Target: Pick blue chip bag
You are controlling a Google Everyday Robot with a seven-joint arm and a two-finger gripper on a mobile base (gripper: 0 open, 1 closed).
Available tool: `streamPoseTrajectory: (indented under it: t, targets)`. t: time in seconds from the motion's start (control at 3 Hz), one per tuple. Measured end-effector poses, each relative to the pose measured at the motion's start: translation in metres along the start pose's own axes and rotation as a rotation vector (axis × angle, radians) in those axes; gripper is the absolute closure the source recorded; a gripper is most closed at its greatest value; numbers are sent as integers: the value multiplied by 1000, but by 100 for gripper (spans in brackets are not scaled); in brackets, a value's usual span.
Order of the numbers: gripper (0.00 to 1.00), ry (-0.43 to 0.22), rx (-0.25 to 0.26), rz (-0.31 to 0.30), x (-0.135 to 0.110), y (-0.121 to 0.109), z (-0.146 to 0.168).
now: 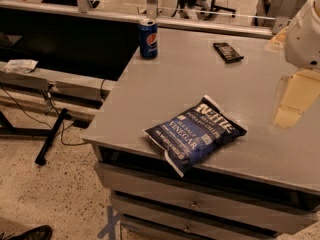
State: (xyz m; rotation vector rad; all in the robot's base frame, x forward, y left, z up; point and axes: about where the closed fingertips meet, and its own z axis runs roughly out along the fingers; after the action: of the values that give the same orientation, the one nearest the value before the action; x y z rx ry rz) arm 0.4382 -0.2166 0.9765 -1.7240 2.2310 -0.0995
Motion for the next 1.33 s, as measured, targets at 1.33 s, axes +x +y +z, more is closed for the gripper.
streamPoseTrajectory:
  t: [1.33]
  targets:
    - [0,-250,-129,-11,-34,32,94]
